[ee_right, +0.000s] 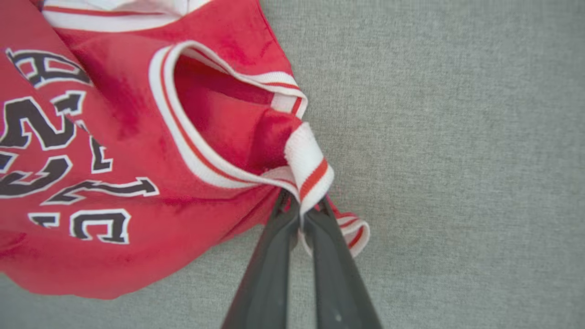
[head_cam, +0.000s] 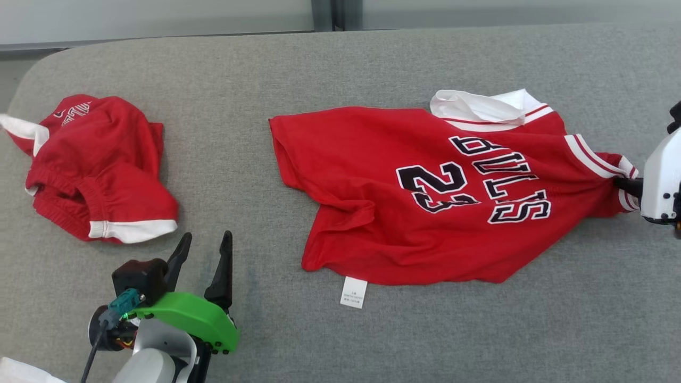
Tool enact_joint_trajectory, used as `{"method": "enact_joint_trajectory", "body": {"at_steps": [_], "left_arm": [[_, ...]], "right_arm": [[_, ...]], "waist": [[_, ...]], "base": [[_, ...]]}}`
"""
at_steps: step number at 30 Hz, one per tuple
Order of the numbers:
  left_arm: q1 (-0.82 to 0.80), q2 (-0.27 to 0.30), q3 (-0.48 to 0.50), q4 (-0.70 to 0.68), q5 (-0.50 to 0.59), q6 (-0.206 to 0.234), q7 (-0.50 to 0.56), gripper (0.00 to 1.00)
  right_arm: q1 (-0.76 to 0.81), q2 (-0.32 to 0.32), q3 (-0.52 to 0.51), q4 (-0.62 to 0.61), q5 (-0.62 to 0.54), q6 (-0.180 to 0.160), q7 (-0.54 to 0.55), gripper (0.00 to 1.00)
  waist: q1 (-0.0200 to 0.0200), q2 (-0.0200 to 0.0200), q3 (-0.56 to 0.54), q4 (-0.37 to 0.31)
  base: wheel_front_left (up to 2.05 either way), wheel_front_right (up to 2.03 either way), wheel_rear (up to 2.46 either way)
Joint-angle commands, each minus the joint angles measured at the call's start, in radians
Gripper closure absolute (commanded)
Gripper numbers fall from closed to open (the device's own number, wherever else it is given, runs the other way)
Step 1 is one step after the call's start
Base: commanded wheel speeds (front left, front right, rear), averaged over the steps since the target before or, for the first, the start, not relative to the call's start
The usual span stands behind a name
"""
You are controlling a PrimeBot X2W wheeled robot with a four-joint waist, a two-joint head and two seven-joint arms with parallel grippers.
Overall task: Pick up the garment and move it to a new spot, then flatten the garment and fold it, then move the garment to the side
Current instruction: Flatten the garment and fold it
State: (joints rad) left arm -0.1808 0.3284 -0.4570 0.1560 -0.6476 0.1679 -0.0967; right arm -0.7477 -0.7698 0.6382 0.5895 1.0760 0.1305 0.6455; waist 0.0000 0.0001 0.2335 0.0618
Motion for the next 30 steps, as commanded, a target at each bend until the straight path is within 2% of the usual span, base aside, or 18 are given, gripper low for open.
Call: {"method": "enact_joint_trajectory", "body": {"at_steps": [1, 4, 9, 13, 18, 24, 30], "left_arm": [[-0.016, -0.002, -0.002, 0.008, -0.001, -0.005, 0.001, 0.00], [-0.004, -0.007, -0.005, 0.021, -0.010, -0.006, -0.004, 0.00], [0.029, 0.003, -0.003, 0.025, -0.015, 0.002, 0.001, 0.00], [0.047, 0.010, -0.007, 0.005, -0.025, 0.001, 0.009, 0.00], [0.061, 0.007, -0.014, -0.021, -0.034, 0.003, 0.023, 0.00], [0.065, 0.010, -0.022, -0.034, -0.041, -0.006, 0.032, 0.00], [0.026, -0.005, -0.075, -0.003, -0.054, -0.047, 0.092, 0.00]], "right_arm": [[-0.003, 0.025, -0.001, 0.025, -0.013, 0.000, -0.026, 0.00], [0.010, 0.061, -0.012, 0.062, -0.011, 0.000, -0.076, 0.00], [0.047, 0.064, -0.033, 0.048, -0.048, 0.000, -0.211, 0.00], [0.087, 0.071, -0.073, 0.001, -0.088, 0.000, -0.368, 0.00], [0.153, 0.098, -0.155, -0.075, -0.198, 0.000, -0.643, 0.00], [0.261, 0.194, -0.260, -0.134, -0.316, 0.000, -0.842, 0.00], [0.373, 0.333, -0.368, -0.212, -0.433, 0.000, -0.905, 0.00]], "waist": [[0.0000, -0.0001, -0.011, 0.023], [0.0000, -0.0001, -0.041, 0.035], [0.0000, -0.0001, -0.089, 0.032], [0.0000, -0.0001, -0.113, 0.012], [0.0000, -0.0001, -0.127, -0.024], [0.0000, -0.0001, -0.130, -0.062], [0.0000, -0.0001, -0.111, -0.097]], "base": [[0.00, 0.00, 0.00], [0.00, 0.00, 0.00], [0.00, 0.00, 0.00], [0.00, 0.00, 0.00], [0.00, 0.00, 0.00], [0.00, 0.00, 0.00], [0.00, 0.00, 0.00]]}}
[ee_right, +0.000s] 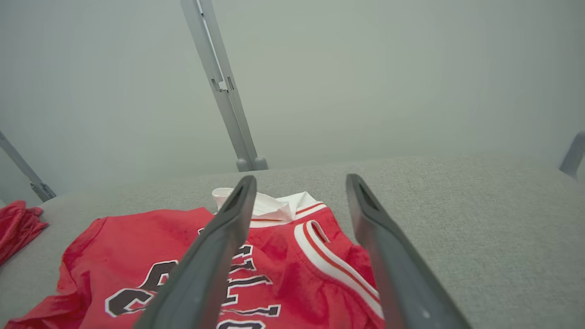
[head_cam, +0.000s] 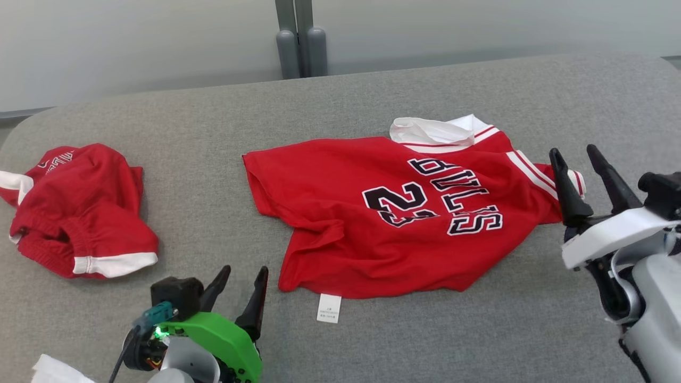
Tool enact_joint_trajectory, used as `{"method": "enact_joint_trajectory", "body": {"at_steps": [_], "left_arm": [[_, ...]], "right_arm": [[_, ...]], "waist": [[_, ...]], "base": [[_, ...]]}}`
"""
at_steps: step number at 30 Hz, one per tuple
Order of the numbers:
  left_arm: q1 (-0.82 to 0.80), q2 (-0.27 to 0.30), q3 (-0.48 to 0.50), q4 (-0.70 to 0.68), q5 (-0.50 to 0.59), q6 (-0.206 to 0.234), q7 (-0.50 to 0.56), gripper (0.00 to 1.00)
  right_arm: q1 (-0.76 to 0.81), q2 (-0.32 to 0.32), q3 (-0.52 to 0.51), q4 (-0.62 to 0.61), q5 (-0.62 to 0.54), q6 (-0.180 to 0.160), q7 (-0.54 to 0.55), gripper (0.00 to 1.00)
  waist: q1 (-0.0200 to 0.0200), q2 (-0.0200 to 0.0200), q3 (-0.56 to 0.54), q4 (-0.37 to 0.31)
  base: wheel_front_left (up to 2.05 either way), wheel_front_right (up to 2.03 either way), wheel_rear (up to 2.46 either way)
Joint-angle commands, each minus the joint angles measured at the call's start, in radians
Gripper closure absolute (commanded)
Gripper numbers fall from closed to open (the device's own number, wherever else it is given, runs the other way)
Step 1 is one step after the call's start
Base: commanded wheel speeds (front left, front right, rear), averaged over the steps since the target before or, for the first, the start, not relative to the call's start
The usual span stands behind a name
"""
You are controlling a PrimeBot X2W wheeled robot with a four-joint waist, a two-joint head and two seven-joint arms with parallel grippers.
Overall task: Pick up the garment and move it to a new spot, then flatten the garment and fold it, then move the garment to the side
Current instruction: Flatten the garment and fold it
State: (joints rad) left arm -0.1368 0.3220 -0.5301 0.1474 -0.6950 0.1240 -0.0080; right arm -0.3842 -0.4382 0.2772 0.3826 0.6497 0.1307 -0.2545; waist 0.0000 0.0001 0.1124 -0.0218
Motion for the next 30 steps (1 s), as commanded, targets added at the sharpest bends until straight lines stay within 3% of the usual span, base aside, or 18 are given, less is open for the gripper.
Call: {"method": "enact_joint_trajectory", "body": {"at_steps": [1, 6, 11, 12, 14, 16, 18, 24, 30], "left_arm": [[-0.026, -0.002, -0.012, 0.017, -0.009, -0.012, 0.017, 0.00], [-0.065, -0.017, -0.042, 0.078, -0.031, -0.045, 0.081, 0.00], [-0.118, -0.042, -0.057, 0.158, -0.053, -0.071, 0.134, 0.00], [-0.126, -0.044, -0.060, 0.175, -0.056, -0.075, 0.141, 0.05], [-0.146, -0.052, -0.063, 0.215, -0.065, -0.084, 0.156, 0.43], [-0.164, -0.053, -0.075, 0.258, -0.056, -0.093, 0.167, 0.62], [-0.175, -0.066, -0.068, 0.283, -0.068, -0.106, 0.151, 1.00], [-0.156, -0.057, -0.047, 0.283, -0.100, -0.122, 0.144, 1.00], [-0.082, 0.000, -0.014, 0.182, -0.130, -0.075, 0.168, 1.00]], "right_arm": [[0.029, 0.027, -0.021, -0.017, -0.027, 0.000, -0.007, 0.00], [0.076, 0.108, -0.047, -0.043, -0.087, 0.000, -0.012, 0.00], [0.081, 0.140, -0.039, -0.042, -0.115, 0.000, -0.010, 0.00], [0.079, 0.143, -0.034, -0.040, -0.117, 0.000, -0.010, 0.00], [0.073, 0.147, -0.027, -0.035, -0.118, 0.000, -0.010, 0.00], [0.066, 0.150, -0.021, -0.031, -0.119, 0.000, -0.011, 0.00], [0.060, 0.155, -0.020, -0.028, -0.114, 0.000, -0.011, 0.00], [0.074, 0.161, -0.028, -0.014, -0.112, 0.000, -0.011, 0.00], [0.094, 0.156, -0.033, 0.000, -0.104, 0.000, -0.004, 0.00]], "waist": [[0.0000, -0.0001, 0.014, -0.021], [0.0000, -0.0001, 0.029, -0.048], [0.0000, -0.0001, 0.036, -0.066], [0.0000, -0.0001, 0.037, -0.068], [0.0000, -0.0001, 0.039, -0.071], [0.0000, -0.0001, 0.039, -0.074], [0.0000, -0.0001, 0.038, -0.073], [0.0000, -0.0001, 0.022, -0.047], [0.0000, -0.0001, 0.008, -0.008]], "base": [[0.00, 0.00, 0.00], [0.00, 0.00, 0.00], [0.00, 0.00, 0.00], [0.00, 0.00, 0.00], [0.00, 0.00, 0.00], [0.00, 0.00, 0.00], [0.00, 0.00, 0.00], [0.00, 0.00, 0.00], [0.00, 0.00, 0.00]]}}
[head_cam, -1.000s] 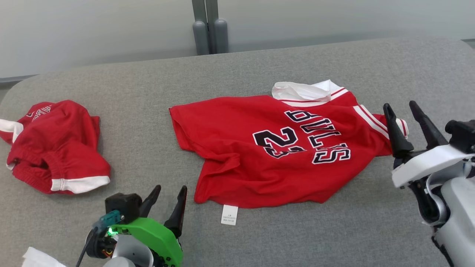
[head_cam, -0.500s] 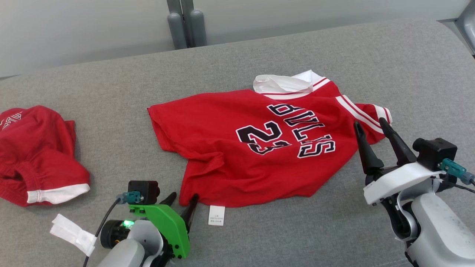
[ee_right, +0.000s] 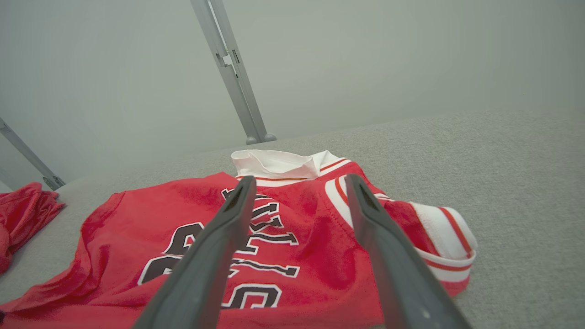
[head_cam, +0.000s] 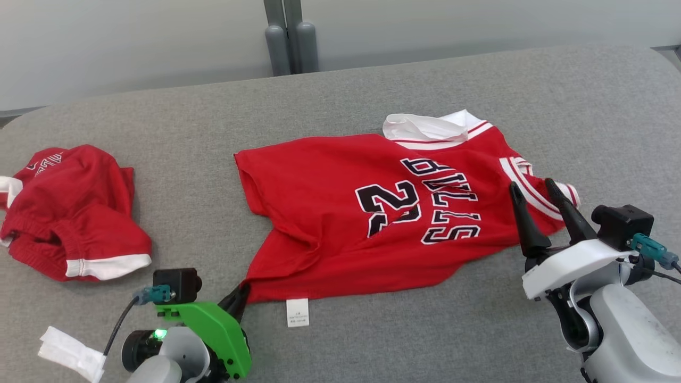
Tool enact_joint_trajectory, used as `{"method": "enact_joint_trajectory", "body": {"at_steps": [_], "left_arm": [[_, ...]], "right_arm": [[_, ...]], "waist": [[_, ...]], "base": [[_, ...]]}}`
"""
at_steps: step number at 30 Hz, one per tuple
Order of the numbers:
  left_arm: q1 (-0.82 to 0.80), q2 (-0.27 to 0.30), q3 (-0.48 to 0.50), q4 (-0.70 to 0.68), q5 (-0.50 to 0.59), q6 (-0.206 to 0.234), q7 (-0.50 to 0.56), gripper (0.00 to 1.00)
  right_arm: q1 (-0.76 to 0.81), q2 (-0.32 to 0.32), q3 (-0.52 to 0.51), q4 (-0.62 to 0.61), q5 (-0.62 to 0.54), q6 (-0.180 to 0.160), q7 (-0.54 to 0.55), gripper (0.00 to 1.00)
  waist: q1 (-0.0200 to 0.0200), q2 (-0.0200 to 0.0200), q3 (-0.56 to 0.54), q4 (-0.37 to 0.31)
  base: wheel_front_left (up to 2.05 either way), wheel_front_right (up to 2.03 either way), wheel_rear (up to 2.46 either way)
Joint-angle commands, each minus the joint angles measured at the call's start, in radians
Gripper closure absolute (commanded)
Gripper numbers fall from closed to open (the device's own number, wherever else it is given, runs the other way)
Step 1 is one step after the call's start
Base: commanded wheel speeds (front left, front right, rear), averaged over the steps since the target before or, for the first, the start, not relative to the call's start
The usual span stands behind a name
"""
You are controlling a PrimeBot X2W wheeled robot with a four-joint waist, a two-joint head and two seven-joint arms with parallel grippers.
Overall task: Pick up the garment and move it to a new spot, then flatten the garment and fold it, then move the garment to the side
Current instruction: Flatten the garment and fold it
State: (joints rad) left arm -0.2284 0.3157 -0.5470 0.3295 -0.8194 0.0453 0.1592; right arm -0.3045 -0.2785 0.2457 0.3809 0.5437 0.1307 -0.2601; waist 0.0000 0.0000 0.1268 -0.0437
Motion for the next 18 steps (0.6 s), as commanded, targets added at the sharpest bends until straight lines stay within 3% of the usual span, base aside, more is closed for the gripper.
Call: {"method": "enact_joint_trajectory", "body": {"at_steps": [1, 9, 10, 11, 12, 18], "left_arm": [[0.026, 0.020, 0.007, -0.024, -0.009, 0.016, 0.011, 1.00], [0.132, 0.072, 0.031, -0.119, -0.021, 0.094, 0.044, 1.00], [0.139, 0.074, 0.035, -0.123, -0.015, 0.104, 0.035, 0.85], [0.143, 0.077, 0.038, -0.128, -0.010, 0.110, 0.024, 0.16], [0.150, 0.076, 0.043, -0.136, -0.009, 0.112, 0.008, 0.00], [0.189, 0.093, 0.077, -0.215, 0.020, 0.131, -0.100, 0.00]], "right_arm": [[0.016, -0.006, -0.004, 0.003, 0.005, 0.000, 0.002, 0.00], [0.016, -0.018, -0.014, 0.000, 0.006, 0.000, 0.019, 0.00], [0.016, -0.020, -0.015, -0.002, 0.006, 0.000, 0.021, 0.00], [0.017, -0.023, -0.015, -0.003, 0.006, 0.000, 0.022, 0.00], [0.020, -0.027, -0.018, -0.004, 0.005, 0.000, 0.023, 0.00], [0.046, -0.045, -0.050, -0.009, 0.002, 0.000, 0.029, 0.00]], "waist": [[0.0000, 0.0000, -0.007, 0.022], [0.0000, 0.0000, -0.006, 0.053], [0.0000, 0.0000, -0.007, 0.054], [0.0000, 0.0000, -0.007, 0.054], [0.0000, 0.0000, -0.007, 0.054], [0.0000, 0.0000, -0.011, 0.045]], "base": [[0.00, 0.00, 0.00], [0.00, 0.00, 0.00], [0.00, 0.00, 0.00], [0.00, 0.00, 0.00], [0.00, 0.00, 0.00], [0.00, 0.00, 0.00]]}}
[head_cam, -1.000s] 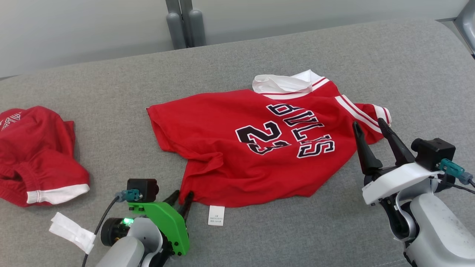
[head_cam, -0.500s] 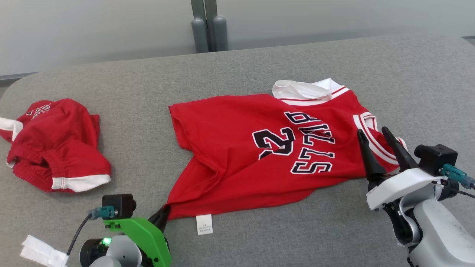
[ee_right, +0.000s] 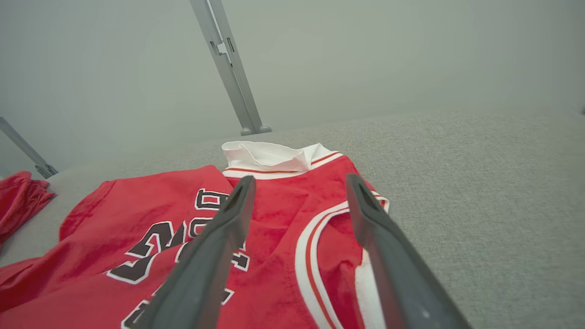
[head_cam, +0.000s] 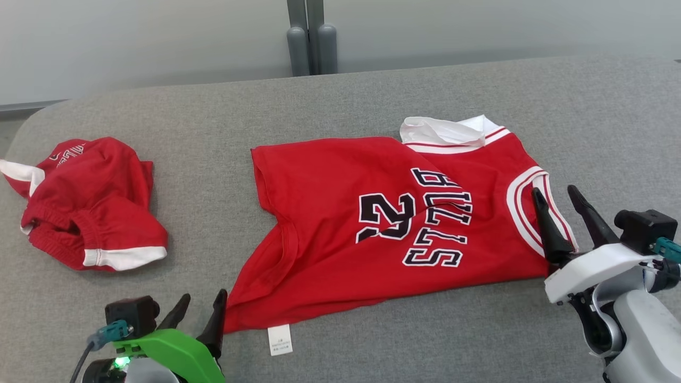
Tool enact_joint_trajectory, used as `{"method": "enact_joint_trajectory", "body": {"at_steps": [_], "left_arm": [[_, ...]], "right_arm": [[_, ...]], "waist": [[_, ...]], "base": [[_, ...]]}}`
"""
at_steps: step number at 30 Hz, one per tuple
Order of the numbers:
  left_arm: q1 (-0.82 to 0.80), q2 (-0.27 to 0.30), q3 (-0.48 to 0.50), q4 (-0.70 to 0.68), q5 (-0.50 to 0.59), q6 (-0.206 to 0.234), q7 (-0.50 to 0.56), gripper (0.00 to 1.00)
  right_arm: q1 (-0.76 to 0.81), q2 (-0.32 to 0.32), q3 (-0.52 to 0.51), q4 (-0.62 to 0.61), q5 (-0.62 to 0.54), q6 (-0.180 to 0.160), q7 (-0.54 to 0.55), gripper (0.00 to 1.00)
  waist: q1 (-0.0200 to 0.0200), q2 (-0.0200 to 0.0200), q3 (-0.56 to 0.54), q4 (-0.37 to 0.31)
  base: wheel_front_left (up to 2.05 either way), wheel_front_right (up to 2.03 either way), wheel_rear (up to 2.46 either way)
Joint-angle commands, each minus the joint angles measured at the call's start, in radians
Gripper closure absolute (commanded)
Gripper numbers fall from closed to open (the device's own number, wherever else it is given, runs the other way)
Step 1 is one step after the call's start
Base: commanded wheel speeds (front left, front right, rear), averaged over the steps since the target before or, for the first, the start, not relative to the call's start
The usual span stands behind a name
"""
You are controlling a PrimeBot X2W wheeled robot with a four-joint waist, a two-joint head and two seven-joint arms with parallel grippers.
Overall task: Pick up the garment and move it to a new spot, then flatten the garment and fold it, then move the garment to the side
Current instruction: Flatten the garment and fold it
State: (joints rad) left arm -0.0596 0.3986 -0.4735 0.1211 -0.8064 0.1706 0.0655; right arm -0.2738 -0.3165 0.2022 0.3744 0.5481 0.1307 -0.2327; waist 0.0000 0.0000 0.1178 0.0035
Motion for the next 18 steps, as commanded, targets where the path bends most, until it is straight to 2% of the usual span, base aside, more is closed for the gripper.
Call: {"method": "enact_joint_trajectory", "body": {"at_steps": [1, 5, 8, 11, 14, 18], "left_arm": [[0.026, 0.014, 0.008, -0.019, 0.015, 0.016, -0.017, 0.00], [0.040, 0.028, 0.032, -0.078, 0.048, 0.054, -0.064, 0.00], [0.048, 0.029, 0.040, -0.101, 0.062, 0.072, -0.096, 0.00], [0.045, 0.021, 0.031, -0.110, 0.072, 0.076, -0.101, 0.00], [0.032, 0.017, 0.024, -0.113, 0.076, 0.075, -0.100, 0.00], [0.019, 0.015, 0.015, -0.105, 0.080, 0.071, -0.096, 0.00]], "right_arm": [[0.021, -0.009, -0.016, -0.003, -0.002, 0.000, 0.007, 0.00], [0.060, -0.027, -0.050, -0.002, 0.009, 0.000, 0.057, 0.00], [0.090, -0.049, -0.054, 0.000, 0.028, 0.000, 0.141, 0.00], [0.115, -0.073, -0.054, 0.008, 0.043, 0.000, 0.227, 0.00], [0.134, -0.071, -0.051, 0.011, 0.080, 0.000, 0.304, 0.00], [0.125, -0.066, -0.050, 0.024, 0.101, 0.000, 0.343, 0.00]], "waist": [[0.0000, 0.0000, -0.004, -0.003], [0.0000, 0.0000, -0.009, -0.004], [0.0000, 0.0000, -0.010, -0.005], [0.0000, 0.0000, -0.007, -0.005], [0.0000, 0.0000, 0.000, 0.000], [0.0000, 0.0000, 0.010, 0.002]], "base": [[0.00, 0.00, 0.00], [0.00, 0.00, 0.00], [0.00, 0.00, 0.00], [0.00, 0.00, 0.00], [0.00, 0.00, 0.00], [0.00, 0.00, 0.00]]}}
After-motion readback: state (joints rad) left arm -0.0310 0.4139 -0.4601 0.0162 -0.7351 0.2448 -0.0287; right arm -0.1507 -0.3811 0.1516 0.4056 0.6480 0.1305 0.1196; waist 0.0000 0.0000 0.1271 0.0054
